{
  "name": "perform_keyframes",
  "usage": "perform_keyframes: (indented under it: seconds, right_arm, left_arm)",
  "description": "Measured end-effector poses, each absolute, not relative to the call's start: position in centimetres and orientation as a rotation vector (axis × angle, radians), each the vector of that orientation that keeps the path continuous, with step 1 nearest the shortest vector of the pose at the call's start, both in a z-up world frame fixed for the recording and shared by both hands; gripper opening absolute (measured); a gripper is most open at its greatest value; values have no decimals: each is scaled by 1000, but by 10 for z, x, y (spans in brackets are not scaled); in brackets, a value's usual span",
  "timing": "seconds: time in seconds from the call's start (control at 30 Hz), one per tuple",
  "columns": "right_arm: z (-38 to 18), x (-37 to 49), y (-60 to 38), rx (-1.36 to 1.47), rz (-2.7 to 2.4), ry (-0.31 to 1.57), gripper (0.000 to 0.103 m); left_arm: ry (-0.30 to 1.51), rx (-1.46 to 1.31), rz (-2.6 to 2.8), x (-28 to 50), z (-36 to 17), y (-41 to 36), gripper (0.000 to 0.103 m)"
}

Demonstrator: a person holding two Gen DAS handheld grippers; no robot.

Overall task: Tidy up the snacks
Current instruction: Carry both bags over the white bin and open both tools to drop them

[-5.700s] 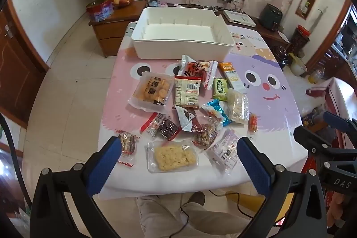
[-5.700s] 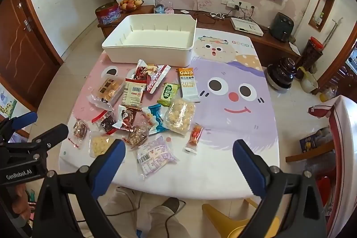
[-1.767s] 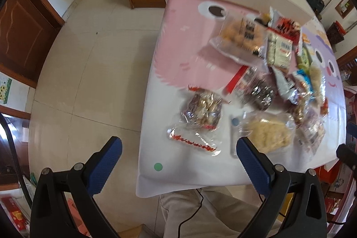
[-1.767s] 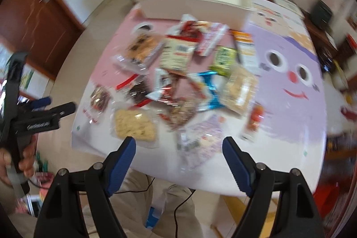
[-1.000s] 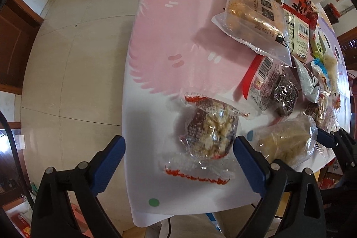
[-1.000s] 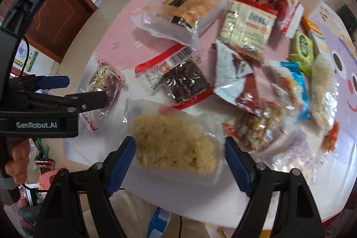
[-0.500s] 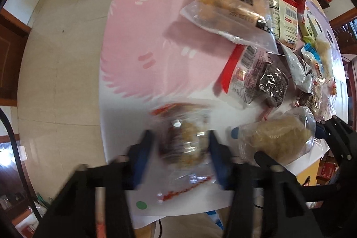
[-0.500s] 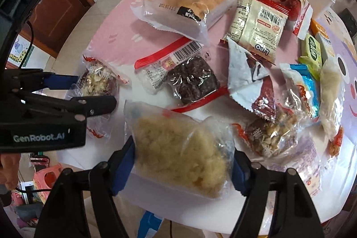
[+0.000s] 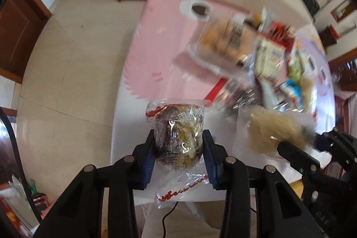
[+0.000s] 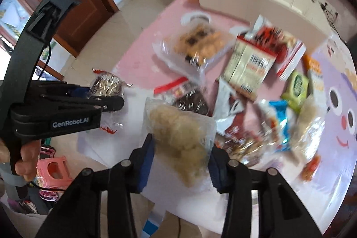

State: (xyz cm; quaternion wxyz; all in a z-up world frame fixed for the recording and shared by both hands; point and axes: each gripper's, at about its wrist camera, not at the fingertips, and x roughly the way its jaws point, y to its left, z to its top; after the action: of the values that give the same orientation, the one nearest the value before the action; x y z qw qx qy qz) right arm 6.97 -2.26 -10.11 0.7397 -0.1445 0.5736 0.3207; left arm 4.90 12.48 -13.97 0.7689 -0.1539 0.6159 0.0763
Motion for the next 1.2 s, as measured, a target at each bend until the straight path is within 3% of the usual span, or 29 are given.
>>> perform_keyframes:
  seconds: [0.47,0.8,1.0,1.2]
  right_arm:
    - [51,101,-80,-227,676,982,29]
    - [99,180,-75,-137,459,920,29]
    - [98,244,-65,-97,339,929,29]
    - [67,303,-62,-47,252,994,30]
  left_arm:
    - [1090,-291,93,76,14,85,38]
    - [1000,-179,-16,172,79,96,38]
    - [965,-123,-33,241,84,106,38]
    - [1001,-99,-24,304,53,106,38]
